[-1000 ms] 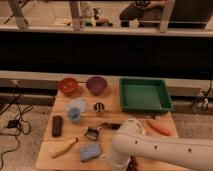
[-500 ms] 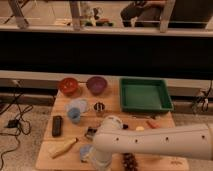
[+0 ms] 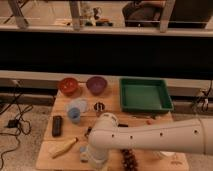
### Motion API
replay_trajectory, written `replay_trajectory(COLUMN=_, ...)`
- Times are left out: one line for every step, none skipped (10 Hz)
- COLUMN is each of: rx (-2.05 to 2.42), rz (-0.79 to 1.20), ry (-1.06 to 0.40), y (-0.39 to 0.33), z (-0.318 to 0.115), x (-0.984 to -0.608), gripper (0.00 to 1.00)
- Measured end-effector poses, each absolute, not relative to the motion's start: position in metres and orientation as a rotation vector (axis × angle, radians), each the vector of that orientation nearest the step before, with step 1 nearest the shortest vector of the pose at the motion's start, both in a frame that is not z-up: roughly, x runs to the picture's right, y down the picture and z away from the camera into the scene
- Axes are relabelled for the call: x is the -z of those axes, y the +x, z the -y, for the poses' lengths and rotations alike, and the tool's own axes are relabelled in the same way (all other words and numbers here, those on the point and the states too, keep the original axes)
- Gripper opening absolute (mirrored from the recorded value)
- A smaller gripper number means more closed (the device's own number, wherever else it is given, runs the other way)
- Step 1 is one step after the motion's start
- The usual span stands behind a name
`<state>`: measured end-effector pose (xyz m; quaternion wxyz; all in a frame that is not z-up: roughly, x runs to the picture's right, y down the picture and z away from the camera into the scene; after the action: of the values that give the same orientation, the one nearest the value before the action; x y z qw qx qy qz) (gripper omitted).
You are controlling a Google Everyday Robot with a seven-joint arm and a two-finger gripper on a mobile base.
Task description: Wipe purple bowl with sponge
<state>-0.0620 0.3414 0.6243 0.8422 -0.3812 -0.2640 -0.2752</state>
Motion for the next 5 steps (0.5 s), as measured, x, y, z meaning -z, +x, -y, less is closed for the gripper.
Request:
replay_trajectory(rx=0.578, rz=0.556, ry=-0.806, y=-0.061, z=-0.341, x=-0.625, gripper=0.80)
replay_trajectory(rx=0.578, rz=0.556, ry=-0.807, y=-0.061, z=-0.342, x=-0.625, gripper=0.80)
replay_trajectory(rx=0.574, rz=0.561, ry=-0.805, y=-0.063, z=-0.342, x=-0.627, gripper=0.80)
replay_trajectory(rx=0.569, rz=0.570, ry=-0.796, y=-0.070, z=-0.339, x=-0.635, gripper=0.80)
replay_trajectory(rx=0.567, rz=0.577, ry=-0.786, y=-0.079, z=-0.335, x=-0.642, gripper=0.80)
